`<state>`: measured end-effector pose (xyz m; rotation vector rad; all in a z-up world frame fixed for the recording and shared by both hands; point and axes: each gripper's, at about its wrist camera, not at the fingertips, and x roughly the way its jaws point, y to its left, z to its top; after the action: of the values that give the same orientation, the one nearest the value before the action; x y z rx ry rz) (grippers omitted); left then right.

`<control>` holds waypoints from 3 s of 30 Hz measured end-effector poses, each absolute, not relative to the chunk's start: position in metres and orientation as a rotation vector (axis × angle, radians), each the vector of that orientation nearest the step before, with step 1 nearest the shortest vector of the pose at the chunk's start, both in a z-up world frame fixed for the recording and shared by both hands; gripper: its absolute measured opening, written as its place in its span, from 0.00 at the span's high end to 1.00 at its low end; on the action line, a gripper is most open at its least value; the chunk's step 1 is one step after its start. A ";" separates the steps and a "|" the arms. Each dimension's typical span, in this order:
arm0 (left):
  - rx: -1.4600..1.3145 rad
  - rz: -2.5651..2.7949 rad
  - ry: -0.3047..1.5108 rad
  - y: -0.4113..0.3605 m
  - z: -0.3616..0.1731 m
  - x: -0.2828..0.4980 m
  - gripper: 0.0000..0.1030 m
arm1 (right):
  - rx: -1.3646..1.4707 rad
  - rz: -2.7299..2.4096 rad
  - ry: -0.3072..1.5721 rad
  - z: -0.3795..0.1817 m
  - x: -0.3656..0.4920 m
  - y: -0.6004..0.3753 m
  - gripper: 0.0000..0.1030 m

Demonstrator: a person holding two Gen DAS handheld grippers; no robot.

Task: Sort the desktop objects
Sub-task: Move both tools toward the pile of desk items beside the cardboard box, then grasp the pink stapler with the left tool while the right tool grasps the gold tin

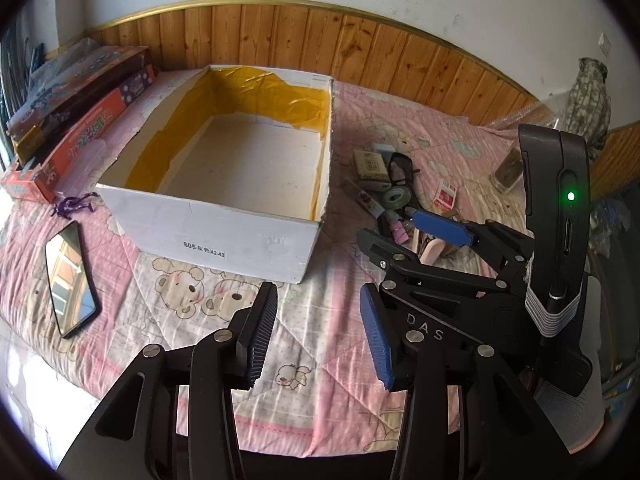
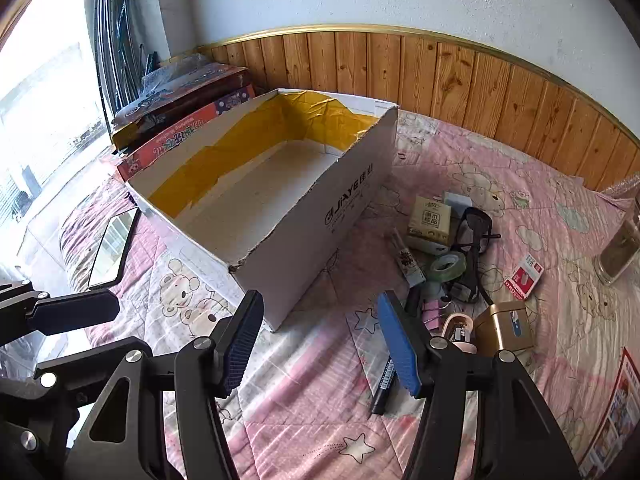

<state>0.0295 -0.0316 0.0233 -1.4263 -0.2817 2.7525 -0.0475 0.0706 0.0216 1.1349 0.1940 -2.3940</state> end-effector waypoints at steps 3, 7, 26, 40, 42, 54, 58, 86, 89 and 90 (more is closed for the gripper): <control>-1.448 2.730 -0.267 -0.025 0.017 0.025 0.56 | 1.161 -2.393 0.163 0.016 -0.052 0.072 0.41; -1.471 2.703 -0.268 -0.019 0.009 0.015 0.55 | 1.173 -2.403 0.143 0.006 -0.060 0.081 0.40; -1.637 2.393 -0.254 0.039 -0.064 -0.051 0.55 | 1.171 -2.659 0.045 -0.017 -0.076 0.206 0.30; -1.595 2.350 -0.225 0.069 -0.082 -0.092 0.56 | 1.298 -2.580 0.089 -0.053 -0.124 0.219 0.34; -1.533 2.320 -0.228 0.074 -0.079 -0.097 0.56 | 1.297 -2.543 0.067 -0.058 -0.127 0.221 0.48; -1.607 2.250 -0.332 0.089 -0.099 -0.118 0.55 | 1.302 -2.526 -0.074 -0.059 -0.127 0.248 0.51; -1.647 2.287 -0.259 0.111 -0.106 -0.129 0.55 | 1.301 -2.545 -0.108 -0.059 -0.127 0.251 0.51; -1.671 2.569 -0.062 0.126 -0.105 -0.147 0.58 | 1.233 -2.492 -0.372 -0.068 -0.116 0.290 0.51; -1.656 2.566 -0.004 0.133 -0.104 -0.141 0.59 | 1.224 -2.487 -0.386 -0.067 -0.111 0.294 0.51; -1.652 2.555 -0.014 0.133 -0.102 -0.138 0.59 | 1.220 -2.487 -0.394 -0.067 -0.109 0.295 0.51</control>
<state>-0.1385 0.1333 -0.1016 -1.6524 -0.0140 2.5547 -0.1094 0.2952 -0.0669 1.2202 -0.3935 -2.4871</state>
